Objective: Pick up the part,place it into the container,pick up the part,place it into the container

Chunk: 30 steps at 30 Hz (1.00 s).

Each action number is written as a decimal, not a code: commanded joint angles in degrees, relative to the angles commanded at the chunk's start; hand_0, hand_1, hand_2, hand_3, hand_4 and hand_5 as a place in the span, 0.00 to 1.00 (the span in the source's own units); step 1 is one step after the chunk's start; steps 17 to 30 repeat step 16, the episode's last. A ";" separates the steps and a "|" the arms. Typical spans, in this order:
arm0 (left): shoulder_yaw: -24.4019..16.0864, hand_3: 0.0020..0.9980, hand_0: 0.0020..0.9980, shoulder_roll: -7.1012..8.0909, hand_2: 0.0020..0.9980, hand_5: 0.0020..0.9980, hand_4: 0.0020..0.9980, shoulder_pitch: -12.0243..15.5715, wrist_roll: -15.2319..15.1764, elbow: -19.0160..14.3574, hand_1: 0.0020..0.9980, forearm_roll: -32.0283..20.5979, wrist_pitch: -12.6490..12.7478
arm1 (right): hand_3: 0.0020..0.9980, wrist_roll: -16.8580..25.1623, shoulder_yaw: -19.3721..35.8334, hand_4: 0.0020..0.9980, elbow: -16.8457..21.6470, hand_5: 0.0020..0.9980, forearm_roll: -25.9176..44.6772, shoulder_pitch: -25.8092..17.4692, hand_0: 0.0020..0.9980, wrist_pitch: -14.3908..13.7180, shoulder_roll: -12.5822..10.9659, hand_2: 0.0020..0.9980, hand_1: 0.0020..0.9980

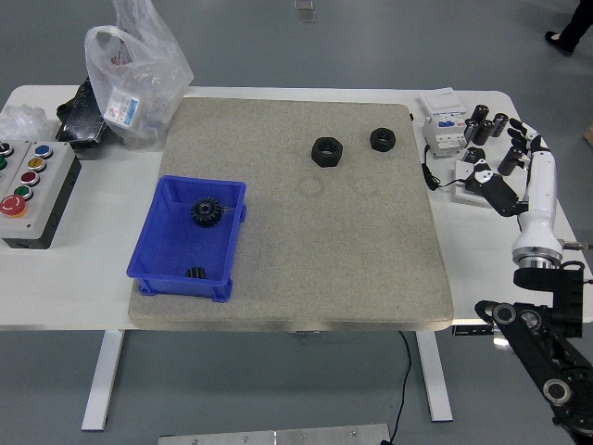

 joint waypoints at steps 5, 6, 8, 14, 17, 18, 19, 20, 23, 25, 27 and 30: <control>0.04 0.61 0.61 0.24 0.56 0.39 0.52 0.11 0.32 0.00 0.48 0.29 -0.08 | 0.84 0.26 0.00 0.63 -0.37 0.16 0.49 -0.21 0.81 0.00 0.20 0.84 0.86; 0.05 0.61 0.61 0.31 0.56 0.39 0.52 0.12 0.34 0.00 0.48 0.36 -0.09 | 0.84 0.27 0.01 0.63 -0.44 0.16 0.55 -0.26 0.81 0.00 0.22 0.84 0.86; 0.08 0.61 0.61 0.48 0.56 0.39 0.52 0.13 0.33 0.00 0.48 0.48 -0.10 | 0.84 0.19 0.02 0.63 -0.58 0.16 0.56 -0.33 0.81 0.00 0.27 0.84 0.86; 0.07 0.61 0.62 0.89 0.56 0.38 0.53 0.15 -0.33 0.00 0.53 0.21 0.25 | 0.84 -3.08 -0.34 0.63 -1.28 0.16 -2.26 -0.57 0.81 0.00 0.42 0.84 0.86; -0.07 0.61 0.62 0.72 0.56 0.38 0.53 0.39 -0.29 0.00 0.53 0.09 0.33 | 0.84 -3.81 -0.61 0.63 -1.32 0.16 -3.06 -0.48 0.81 0.00 0.51 0.84 0.86; -0.07 0.61 0.62 0.72 0.56 0.38 0.53 0.39 -0.29 0.00 0.53 0.09 0.33 | 0.84 -3.81 -0.61 0.63 -1.32 0.16 -3.06 -0.48 0.81 0.00 0.51 0.84 0.86; -0.07 0.61 0.62 0.72 0.56 0.38 0.53 0.39 -0.29 0.00 0.53 0.09 0.33 | 0.84 -3.81 -0.61 0.63 -1.32 0.16 -3.06 -0.48 0.81 0.00 0.51 0.84 0.86; -0.07 0.61 0.62 0.72 0.56 0.38 0.53 0.39 -0.29 0.00 0.53 0.09 0.33 | 0.84 -3.81 -0.61 0.63 -1.32 0.16 -3.06 -0.48 0.81 0.00 0.51 0.84 0.86; -0.07 0.61 0.62 0.72 0.56 0.38 0.53 0.39 -0.29 0.00 0.53 0.09 0.33 | 0.84 -3.81 -0.61 0.63 -1.32 0.16 -3.06 -0.48 0.81 0.00 0.51 0.84 0.86; -0.07 0.61 0.62 0.72 0.56 0.38 0.53 0.39 -0.29 0.00 0.53 0.09 0.33 | 0.84 -3.81 -0.61 0.63 -1.32 0.16 -3.06 -0.48 0.81 0.00 0.51 0.84 0.86; -0.07 0.61 0.62 0.72 0.56 0.38 0.53 0.39 -0.29 0.00 0.53 0.09 0.33 | 0.84 -3.81 -0.61 0.63 -1.32 0.16 -3.06 -0.48 0.81 0.00 0.51 0.84 0.86; -0.07 0.61 0.62 0.72 0.56 0.38 0.53 0.39 -0.29 0.00 0.53 0.09 0.33 | 0.84 -3.81 -0.61 0.63 -1.32 0.16 -3.06 -0.48 0.81 0.00 0.51 0.84 0.86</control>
